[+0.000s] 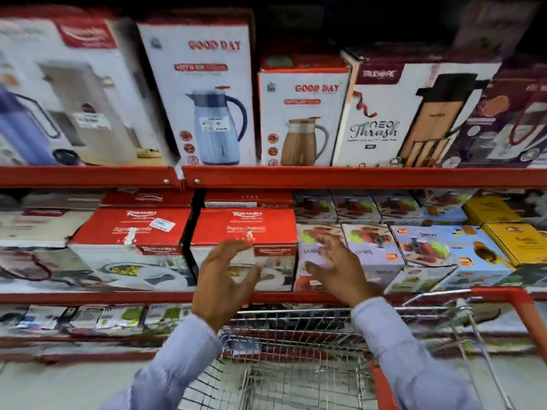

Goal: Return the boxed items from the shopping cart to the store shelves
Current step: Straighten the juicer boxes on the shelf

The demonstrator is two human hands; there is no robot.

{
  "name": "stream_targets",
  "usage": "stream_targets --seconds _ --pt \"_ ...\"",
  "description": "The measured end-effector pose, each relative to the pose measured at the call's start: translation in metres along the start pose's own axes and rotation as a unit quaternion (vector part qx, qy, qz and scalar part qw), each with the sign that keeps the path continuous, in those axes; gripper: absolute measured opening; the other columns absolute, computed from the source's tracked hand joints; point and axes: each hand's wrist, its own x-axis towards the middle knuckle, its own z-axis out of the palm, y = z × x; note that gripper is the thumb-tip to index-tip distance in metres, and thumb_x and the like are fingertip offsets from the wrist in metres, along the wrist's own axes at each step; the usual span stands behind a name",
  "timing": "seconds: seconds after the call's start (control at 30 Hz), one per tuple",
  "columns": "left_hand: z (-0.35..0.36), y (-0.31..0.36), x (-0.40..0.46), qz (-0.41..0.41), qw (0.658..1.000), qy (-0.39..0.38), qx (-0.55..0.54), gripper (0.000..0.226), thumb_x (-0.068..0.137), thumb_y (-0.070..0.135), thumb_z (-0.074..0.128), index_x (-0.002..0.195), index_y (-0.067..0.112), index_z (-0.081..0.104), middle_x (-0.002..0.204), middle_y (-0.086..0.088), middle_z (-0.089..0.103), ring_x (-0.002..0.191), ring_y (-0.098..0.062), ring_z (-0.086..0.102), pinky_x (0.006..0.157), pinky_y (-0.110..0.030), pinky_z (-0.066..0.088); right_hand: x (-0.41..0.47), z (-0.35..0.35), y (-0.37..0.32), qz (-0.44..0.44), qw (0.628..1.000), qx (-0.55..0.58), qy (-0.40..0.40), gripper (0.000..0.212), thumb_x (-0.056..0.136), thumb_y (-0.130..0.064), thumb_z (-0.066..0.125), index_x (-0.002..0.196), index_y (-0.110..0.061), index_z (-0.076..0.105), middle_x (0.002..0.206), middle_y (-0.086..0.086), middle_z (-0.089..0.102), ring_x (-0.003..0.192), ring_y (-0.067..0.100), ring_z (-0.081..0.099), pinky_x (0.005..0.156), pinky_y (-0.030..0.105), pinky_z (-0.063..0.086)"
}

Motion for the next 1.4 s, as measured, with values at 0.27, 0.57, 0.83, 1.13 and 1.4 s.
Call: stream_targets --seconds 0.27,0.57,0.83,1.13,1.4 --pt "0.023 -0.051 -0.021 -0.229 0.966 -0.027 -0.116 0.038 0.077 0.032 0.079 0.108 0.027 0.057 0.092 0.012 0.071 0.088 -0.019 0.072 0.081 -0.040 0.059 -0.015 0.008 0.025 0.119 0.988 0.103 0.000 0.055 0.081 -0.020 0.073 0.131 -0.015 0.052 0.134 0.004 0.060 0.124 0.020 0.055 0.102 0.031 0.044" --pt "-0.028 -0.088 -0.010 -0.196 0.970 -0.071 -0.123 0.070 0.078 0.032 0.078 0.138 0.019 0.046 0.111 0.007 0.067 0.097 -0.021 0.067 0.087 -0.037 0.058 -0.012 0.054 -0.024 0.091 0.991 0.092 0.011 0.057 0.083 -0.005 0.068 0.136 -0.009 0.049 0.138 0.008 0.056 0.131 0.023 0.050 0.099 0.024 0.040" --pt "-0.031 -0.091 -0.005 -0.191 0.975 -0.076 -0.088 0.079 0.078 0.037 0.077 0.144 0.014 0.040 0.119 -0.009 0.068 0.085 -0.019 0.060 0.081 -0.030 0.053 -0.011 0.056 -0.022 0.127 0.988 0.087 0.008 0.069 0.082 0.001 0.065 0.144 -0.004 0.035 0.147 0.013 0.046 0.135 0.023 0.045 0.107 0.028 0.037" --pt "-0.036 -0.086 -0.005 -0.196 0.974 -0.075 -0.085 0.072 0.080 0.036 0.076 0.141 0.014 0.045 0.136 -0.007 0.062 0.112 -0.029 0.066 0.096 -0.037 0.053 -0.009 0.056 -0.026 0.116 0.988 0.103 0.003 0.058 0.082 -0.001 0.062 0.137 -0.014 0.049 0.137 0.002 0.057 0.133 0.020 0.048 0.105 0.030 0.040" --pt "-0.087 -0.044 0.031 -0.082 0.977 0.173 -0.095 0.020 0.083 0.014 0.072 0.102 0.016 0.072 0.078 0.018 0.067 0.073 0.002 0.065 0.073 -0.030 0.061 0.005 0.044 -0.099 -0.089 0.967 0.113 0.210 0.045 0.083 -0.003 0.061 0.123 -0.022 0.057 0.117 -0.009 0.065 0.101 0.002 0.061 0.079 0.011 0.052"
